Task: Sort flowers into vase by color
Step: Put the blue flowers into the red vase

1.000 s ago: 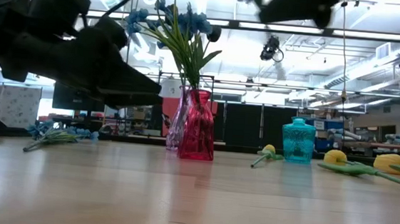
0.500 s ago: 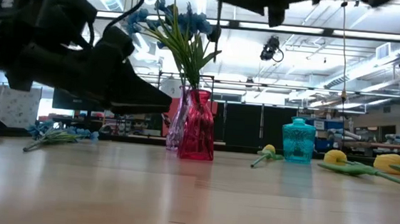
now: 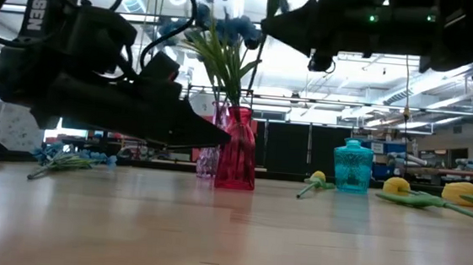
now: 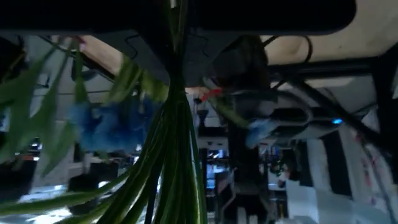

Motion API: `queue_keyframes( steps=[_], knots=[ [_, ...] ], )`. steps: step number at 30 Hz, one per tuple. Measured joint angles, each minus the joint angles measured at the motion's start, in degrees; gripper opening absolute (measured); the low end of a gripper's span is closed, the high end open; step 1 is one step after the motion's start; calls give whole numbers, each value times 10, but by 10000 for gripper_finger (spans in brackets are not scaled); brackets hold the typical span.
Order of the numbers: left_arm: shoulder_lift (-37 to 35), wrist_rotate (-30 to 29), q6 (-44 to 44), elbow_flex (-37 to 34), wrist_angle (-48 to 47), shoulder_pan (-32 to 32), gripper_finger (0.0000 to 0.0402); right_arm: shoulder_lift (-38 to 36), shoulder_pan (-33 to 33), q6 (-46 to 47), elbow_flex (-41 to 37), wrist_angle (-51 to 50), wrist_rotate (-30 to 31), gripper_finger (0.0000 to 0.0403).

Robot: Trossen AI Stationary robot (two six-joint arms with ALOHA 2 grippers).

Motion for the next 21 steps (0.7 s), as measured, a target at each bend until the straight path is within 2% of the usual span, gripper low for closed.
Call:
queue_keyframes(
  steps=[6, 12, 21],
  knots=[
    [0, -4, 0, 8, -24, 12, 323, 31, -8, -18, 16, 3, -8, 39],
    [3, 22, 12, 39, -69, 23, 324, 36, -13, -36, 16, 0, -9, 39],
    [3, 22, 31, 45, -82, 26, 316, 13, -11, -67, 20, 0, 8, 39]
  ],
)
